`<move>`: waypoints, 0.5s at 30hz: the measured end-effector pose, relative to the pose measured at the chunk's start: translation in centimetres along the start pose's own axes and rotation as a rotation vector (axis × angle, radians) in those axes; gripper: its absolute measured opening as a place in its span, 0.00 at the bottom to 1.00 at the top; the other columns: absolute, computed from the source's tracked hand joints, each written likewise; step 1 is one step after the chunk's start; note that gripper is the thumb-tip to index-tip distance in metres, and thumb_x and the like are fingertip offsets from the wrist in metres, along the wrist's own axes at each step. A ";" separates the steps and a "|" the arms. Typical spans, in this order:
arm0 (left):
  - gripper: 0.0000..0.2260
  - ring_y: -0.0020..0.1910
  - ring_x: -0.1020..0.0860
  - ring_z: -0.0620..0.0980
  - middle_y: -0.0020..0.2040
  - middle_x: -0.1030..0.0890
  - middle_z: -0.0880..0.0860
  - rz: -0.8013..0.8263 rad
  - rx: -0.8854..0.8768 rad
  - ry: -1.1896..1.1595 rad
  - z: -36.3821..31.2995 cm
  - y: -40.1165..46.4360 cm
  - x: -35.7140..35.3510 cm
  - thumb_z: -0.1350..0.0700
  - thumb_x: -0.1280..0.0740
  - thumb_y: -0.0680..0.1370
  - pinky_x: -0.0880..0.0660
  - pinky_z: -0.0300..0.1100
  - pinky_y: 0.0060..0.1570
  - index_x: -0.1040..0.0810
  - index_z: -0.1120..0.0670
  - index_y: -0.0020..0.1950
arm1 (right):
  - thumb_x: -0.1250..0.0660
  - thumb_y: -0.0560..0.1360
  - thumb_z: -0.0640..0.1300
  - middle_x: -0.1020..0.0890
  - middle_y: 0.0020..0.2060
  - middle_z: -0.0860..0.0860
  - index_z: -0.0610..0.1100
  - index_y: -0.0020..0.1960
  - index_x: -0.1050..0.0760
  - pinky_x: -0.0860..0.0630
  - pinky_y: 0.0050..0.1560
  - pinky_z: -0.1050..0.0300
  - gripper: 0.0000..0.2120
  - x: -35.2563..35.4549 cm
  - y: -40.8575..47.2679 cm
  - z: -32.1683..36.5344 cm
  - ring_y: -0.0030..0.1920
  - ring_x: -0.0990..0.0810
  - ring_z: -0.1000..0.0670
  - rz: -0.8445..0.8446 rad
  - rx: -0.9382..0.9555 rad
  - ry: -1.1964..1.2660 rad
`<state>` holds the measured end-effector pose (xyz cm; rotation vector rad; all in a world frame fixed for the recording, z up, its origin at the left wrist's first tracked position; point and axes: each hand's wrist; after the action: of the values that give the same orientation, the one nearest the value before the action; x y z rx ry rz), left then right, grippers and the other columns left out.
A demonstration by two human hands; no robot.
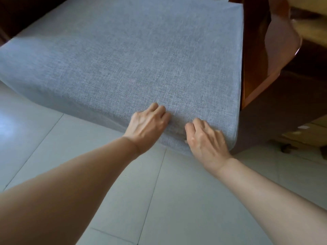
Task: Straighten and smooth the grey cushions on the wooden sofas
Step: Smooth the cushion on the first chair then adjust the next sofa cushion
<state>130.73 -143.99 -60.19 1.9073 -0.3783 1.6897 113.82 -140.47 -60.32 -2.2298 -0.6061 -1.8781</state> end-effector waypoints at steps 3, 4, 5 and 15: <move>0.12 0.26 0.26 0.55 0.28 0.27 0.55 -0.010 -0.014 -0.013 -0.2 0.4 -0.6 0.73 0.28 0.60 0.42 0.34 0.22 0.26 0.59 0.31 | 0.33 0.64 0.33 0.25 0.30 0.44 0.38 0.35 0.25 0.32 0.20 0.60 0.02 0.8 1.0 0.1 0.26 0.23 0.45 0.094 -0.024 -0.129; 0.11 0.25 0.26 0.56 0.27 0.27 0.55 -0.007 -0.015 -0.024 -0.4 0.6 -0.7 0.74 0.33 0.60 0.40 0.36 0.22 0.26 0.59 0.31 | 0.36 0.68 0.32 0.23 0.35 0.43 0.37 0.41 0.24 0.28 0.25 0.57 0.04 1.3 1.3 0.3 0.32 0.20 0.44 0.165 0.000 -0.165; 0.10 0.24 0.26 0.56 0.26 0.27 0.56 -0.019 -0.024 -0.046 -0.4 0.7 -0.8 0.74 0.38 0.59 0.39 0.36 0.22 0.26 0.60 0.30 | 0.40 0.73 0.32 0.22 0.43 0.42 0.37 0.49 0.25 0.26 0.32 0.54 0.08 1.4 1.4 0.4 0.41 0.18 0.43 0.231 0.038 -0.174; 0.14 0.50 0.23 0.60 0.52 0.21 0.55 0.244 0.041 0.072 -0.9 0.9 1.0 0.66 0.42 0.74 0.36 0.44 0.39 0.25 0.56 0.56 | 0.51 0.81 0.35 0.22 0.53 0.45 0.39 0.57 0.26 0.32 0.43 0.52 0.15 3.1 1.7 0.5 0.54 0.23 0.41 0.391 0.127 -0.119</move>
<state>129.67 -144.06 -58.98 1.8847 -0.5718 1.9307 115.35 -141.20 -57.21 -2.1942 -0.2679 -1.4842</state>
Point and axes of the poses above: each hand's wrist, its own y-axis towards the middle knuckle, its own x-axis out of the back of the hand, z = x × y
